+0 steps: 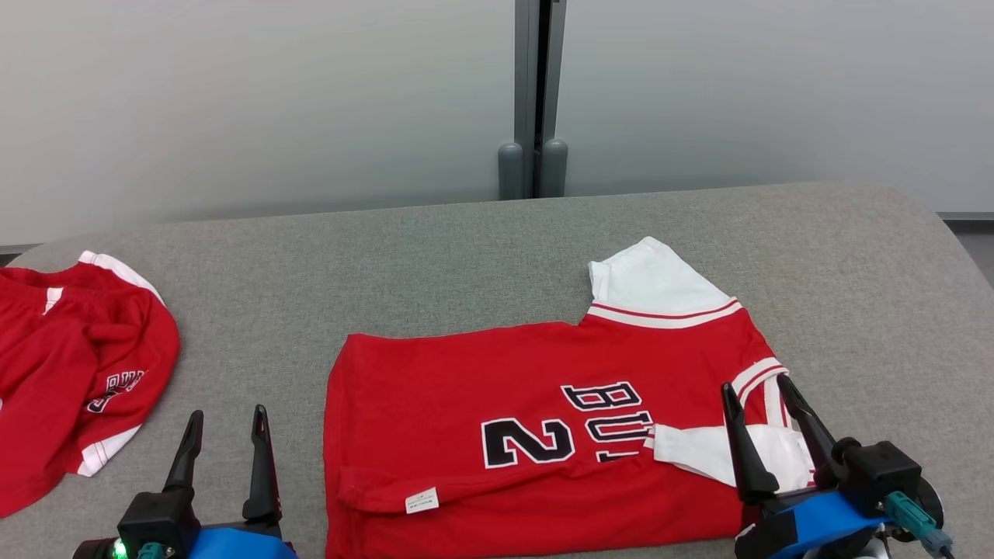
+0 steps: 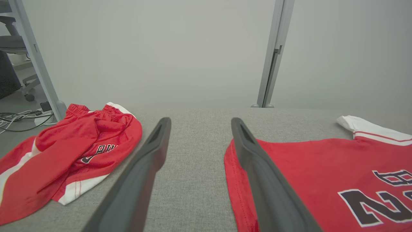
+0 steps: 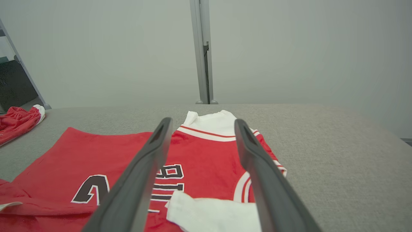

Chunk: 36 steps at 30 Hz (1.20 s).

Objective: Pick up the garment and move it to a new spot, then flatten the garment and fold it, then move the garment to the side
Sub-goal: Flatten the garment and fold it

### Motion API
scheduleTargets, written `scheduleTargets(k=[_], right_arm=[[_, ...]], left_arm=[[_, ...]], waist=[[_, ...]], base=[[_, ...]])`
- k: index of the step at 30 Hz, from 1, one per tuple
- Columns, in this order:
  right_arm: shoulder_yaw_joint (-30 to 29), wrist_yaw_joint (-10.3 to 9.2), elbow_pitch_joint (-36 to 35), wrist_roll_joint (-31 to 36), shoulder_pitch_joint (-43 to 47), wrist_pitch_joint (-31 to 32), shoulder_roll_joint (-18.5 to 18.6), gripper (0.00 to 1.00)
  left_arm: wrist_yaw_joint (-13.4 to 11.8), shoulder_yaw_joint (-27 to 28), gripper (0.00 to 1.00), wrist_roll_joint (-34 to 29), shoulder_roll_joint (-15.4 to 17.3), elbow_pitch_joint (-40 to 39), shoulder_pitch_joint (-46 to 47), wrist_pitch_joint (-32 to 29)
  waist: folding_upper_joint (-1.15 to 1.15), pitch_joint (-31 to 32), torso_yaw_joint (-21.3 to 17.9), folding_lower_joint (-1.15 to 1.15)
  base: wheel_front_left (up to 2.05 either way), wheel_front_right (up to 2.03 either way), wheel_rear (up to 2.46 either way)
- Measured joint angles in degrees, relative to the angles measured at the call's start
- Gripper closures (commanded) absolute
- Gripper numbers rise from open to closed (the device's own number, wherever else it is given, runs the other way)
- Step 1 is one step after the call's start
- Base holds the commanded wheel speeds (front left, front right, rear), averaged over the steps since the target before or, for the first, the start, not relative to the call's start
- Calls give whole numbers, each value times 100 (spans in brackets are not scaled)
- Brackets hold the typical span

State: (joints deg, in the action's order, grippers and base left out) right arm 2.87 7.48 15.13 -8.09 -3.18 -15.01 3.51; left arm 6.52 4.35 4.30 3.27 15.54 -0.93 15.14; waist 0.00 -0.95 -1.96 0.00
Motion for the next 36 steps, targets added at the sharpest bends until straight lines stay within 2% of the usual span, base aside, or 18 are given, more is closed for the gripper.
scheduleTargets(k=[15,21,28,36], right_arm=[[-16,1,135,77,-5,-1,-26,0],[26,1,291,86,-528,-1,85,0],[230,1,798,194,-1645,-2,358,0],[469,1,1281,242,-2606,-2,411,0]], left_arm=[[7,15,0,-16,-19,292,54,-1],[55,-74,0,71,40,501,767,0],[68,-576,0,204,282,1204,1847,0],[91,-1473,0,734,582,2523,2926,-47]], waist=[[0,-13,1,0],[0,-185,-11,0],[0,-546,-66,0],[1,-1046,-146,1]], base=[[0,0,0],[0,0,0],[0,0,0],[0,0,0]])
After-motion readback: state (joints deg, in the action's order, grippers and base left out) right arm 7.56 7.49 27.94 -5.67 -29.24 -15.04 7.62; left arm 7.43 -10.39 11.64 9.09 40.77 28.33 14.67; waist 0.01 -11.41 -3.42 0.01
